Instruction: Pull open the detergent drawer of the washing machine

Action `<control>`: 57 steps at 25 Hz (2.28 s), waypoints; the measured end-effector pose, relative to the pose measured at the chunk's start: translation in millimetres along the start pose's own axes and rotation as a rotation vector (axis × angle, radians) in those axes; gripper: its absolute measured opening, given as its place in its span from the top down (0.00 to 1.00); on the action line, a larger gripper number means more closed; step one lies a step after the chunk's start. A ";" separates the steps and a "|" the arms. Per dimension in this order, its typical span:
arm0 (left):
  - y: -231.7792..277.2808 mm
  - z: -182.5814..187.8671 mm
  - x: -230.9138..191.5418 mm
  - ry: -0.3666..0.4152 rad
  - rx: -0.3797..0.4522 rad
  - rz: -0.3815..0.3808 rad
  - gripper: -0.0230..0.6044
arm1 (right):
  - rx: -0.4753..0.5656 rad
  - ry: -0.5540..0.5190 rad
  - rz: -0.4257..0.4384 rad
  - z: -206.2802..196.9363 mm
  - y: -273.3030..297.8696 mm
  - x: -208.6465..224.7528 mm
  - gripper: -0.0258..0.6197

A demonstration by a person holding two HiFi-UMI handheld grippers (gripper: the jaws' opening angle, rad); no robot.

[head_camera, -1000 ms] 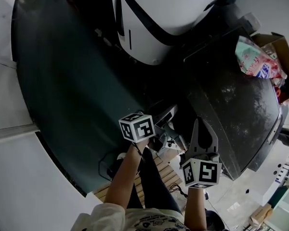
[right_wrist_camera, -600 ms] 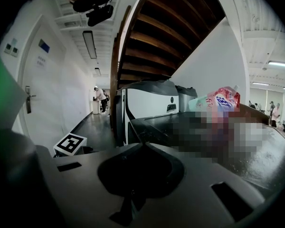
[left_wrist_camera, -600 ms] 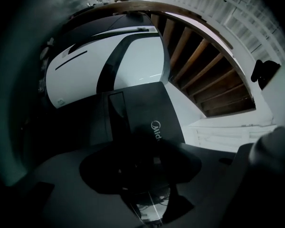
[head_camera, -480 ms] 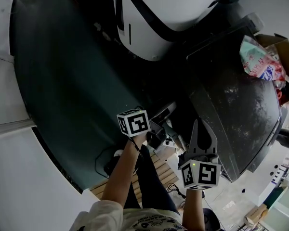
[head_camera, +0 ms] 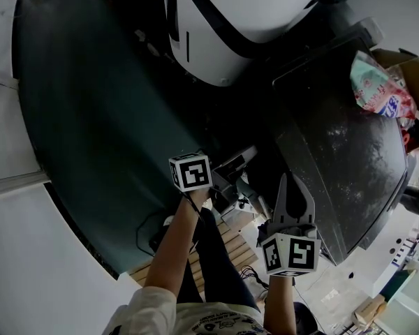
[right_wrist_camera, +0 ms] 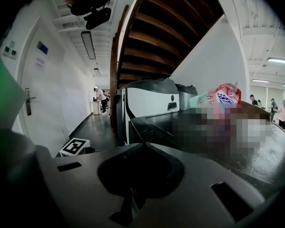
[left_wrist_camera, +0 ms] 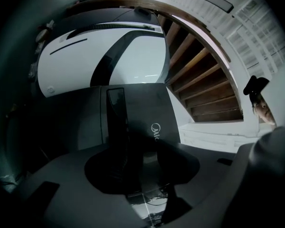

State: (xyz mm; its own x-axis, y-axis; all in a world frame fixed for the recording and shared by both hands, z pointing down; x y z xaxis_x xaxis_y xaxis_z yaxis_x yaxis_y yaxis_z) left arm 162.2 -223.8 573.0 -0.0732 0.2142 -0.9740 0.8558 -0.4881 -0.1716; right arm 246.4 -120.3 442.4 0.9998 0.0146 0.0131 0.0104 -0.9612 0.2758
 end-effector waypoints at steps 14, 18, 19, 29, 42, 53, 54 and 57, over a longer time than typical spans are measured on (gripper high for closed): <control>4.3 2.5 -9.8 -0.016 -0.066 -0.123 0.66 | -0.005 0.008 0.009 -6.7 1.1 -2.1 0.94; 5.1 1.9 -6.9 -0.051 -0.034 -0.138 0.67 | -0.011 0.010 0.011 -9.5 1.2 -2.7 0.94; 5.3 2.1 -7.4 -0.042 -0.031 -0.145 0.67 | -0.011 0.010 0.011 -9.8 1.3 -2.9 0.94; 2.7 2.9 -10.7 -0.068 -0.035 -0.183 0.73 | -0.001 0.013 0.012 -7.7 2.7 -4.1 0.94; -26.7 4.5 -10.3 -0.072 -0.005 -0.184 0.75 | 0.024 0.019 0.014 1.4 1.3 -11.1 0.94; -49.8 6.3 -3.2 -0.075 0.005 -0.182 0.75 | 0.039 0.020 -0.010 5.7 -6.9 -15.8 0.94; -52.0 6.3 -3.0 -0.075 0.005 -0.181 0.75 | 0.040 0.021 -0.013 5.8 -8.0 -16.4 0.94; -59.7 6.8 -1.9 -0.076 0.009 -0.180 0.75 | 0.044 0.023 -0.020 6.0 -11.6 -19.0 0.94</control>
State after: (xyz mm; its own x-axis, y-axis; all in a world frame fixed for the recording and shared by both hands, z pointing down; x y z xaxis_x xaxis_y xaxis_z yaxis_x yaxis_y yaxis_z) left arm 107.8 -200.8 584.0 -0.2632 0.2340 -0.9359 0.8210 -0.4551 -0.3447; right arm 227.4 -111.1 433.2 0.9988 0.0394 0.0300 0.0313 -0.9719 0.2334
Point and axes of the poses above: the fingertips, and each gripper's own axes: y forward along the fingers, x to its right, z out of its top, the point moved 6 cm from there along -y, backward along the fingers, and after that the axes turned 8 degrees about x, right-handed, at the moved point
